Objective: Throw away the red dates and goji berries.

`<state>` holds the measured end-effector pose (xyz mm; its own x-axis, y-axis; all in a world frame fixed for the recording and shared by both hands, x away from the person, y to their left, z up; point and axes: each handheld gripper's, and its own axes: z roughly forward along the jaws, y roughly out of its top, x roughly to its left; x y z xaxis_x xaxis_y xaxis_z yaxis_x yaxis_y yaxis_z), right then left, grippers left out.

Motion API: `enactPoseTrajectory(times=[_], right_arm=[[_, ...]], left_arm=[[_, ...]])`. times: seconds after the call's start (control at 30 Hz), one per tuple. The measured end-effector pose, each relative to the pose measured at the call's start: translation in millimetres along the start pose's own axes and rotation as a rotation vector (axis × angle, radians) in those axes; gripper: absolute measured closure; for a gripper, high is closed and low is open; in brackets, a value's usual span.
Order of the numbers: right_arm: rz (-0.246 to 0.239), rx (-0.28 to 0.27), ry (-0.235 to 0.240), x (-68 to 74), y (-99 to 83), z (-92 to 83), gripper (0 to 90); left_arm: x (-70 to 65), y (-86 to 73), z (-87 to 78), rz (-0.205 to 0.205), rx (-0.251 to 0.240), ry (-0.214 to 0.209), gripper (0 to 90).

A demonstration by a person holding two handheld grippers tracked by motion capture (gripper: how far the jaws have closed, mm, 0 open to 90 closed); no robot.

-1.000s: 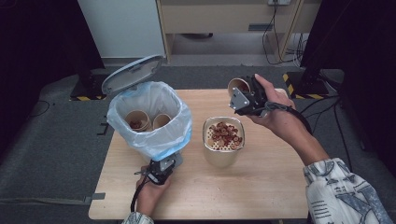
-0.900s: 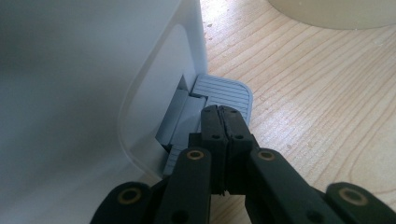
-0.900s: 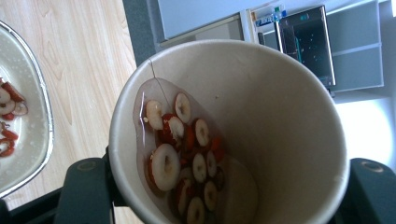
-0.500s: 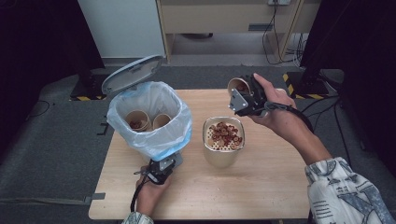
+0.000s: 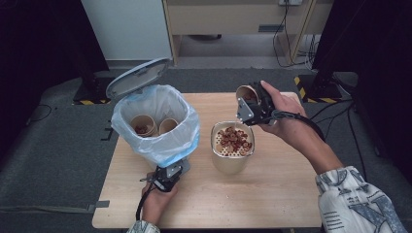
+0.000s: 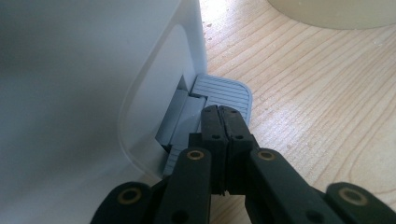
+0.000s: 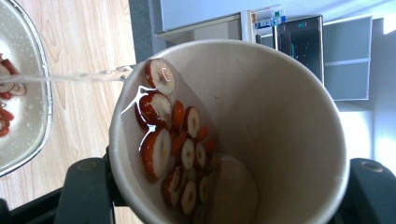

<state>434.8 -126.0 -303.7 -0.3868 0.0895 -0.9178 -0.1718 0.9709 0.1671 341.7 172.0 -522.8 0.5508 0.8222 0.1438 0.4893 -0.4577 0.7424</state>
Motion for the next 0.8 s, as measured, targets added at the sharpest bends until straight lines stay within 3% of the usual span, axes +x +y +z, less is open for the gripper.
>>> enactPoseTrajectory(times=[0.17, 0.27, 0.37, 0.77, 0.8], right_arm=[[-0.002, -0.001, -0.002, -1.4, 1.1, -0.7, 32.4], [0.032, -0.011, 0.011, -2.9, 1.6, -0.4, 32.4], [0.034, -0.017, 0.011, -2.8, 2.6, 0.7, 32.4], [-0.014, -0.016, 0.009, -3.4, 9.7, 1.1, 32.5], [-0.051, -0.002, -0.001, -3.6, 11.7, 2.0, 32.5]], left_arm=[[-0.5, -0.1, 0.0, 0.001, -0.001, 0.004, 88.2], [0.1, 0.0, 0.1, 0.006, -0.001, 0.001, 88.3], [0.0, 0.1, 0.2, 0.006, -0.002, 0.001, 88.2], [0.9, 0.1, 0.2, 0.014, -0.001, -0.002, 88.3], [-0.1, 0.1, 0.2, 0.008, -0.001, 0.002, 88.3]])
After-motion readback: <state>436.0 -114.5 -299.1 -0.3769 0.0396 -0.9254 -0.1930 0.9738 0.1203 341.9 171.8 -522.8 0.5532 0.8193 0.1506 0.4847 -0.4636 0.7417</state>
